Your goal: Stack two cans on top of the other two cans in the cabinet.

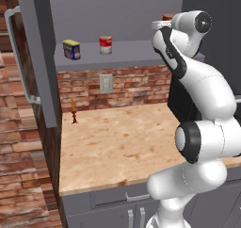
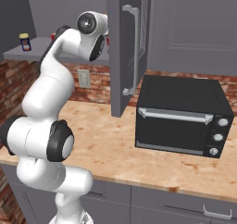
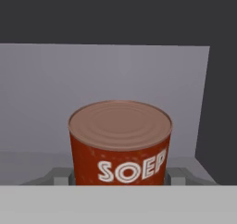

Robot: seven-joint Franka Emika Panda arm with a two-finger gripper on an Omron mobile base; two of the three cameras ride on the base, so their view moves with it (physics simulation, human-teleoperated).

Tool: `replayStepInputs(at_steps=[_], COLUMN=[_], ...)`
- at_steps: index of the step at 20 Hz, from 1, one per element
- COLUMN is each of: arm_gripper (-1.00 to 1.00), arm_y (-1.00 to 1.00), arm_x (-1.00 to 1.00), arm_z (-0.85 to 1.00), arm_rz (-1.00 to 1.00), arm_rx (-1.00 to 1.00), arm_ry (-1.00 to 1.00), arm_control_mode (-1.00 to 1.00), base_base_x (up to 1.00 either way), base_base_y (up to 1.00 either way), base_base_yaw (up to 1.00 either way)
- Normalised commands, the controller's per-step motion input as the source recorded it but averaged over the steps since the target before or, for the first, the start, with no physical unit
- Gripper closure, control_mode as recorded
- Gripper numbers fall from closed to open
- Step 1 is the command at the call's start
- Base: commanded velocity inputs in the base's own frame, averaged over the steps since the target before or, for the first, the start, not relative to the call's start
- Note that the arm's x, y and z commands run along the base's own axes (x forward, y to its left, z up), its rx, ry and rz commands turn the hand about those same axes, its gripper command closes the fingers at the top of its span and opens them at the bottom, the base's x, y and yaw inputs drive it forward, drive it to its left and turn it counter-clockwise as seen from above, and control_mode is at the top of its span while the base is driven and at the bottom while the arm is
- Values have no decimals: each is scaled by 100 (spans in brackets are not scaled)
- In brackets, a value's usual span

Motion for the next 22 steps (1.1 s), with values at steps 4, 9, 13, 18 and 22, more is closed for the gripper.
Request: replayStepInputs(at_steps=[4, 9, 13, 18, 22], arm_gripper=[100, 100, 100, 100, 100], arm_y=[-14, -8, -4, 0, 0], arm_x=[1, 4, 3, 1, 1], arm_z=[-8, -10, -13, -14, -4], arm_rz=[0, 0, 0, 0, 0], arm_rx=[1, 0, 0, 0, 0], arm_ry=[2, 0, 0, 0, 0], arm_control_mode=[-100, -100, -100, -100, -100], base_base_x=[0, 0, 0, 0, 0], base_base_y=[0, 0, 0, 0, 0], base_base_yaw=[0, 0, 0, 0, 0])
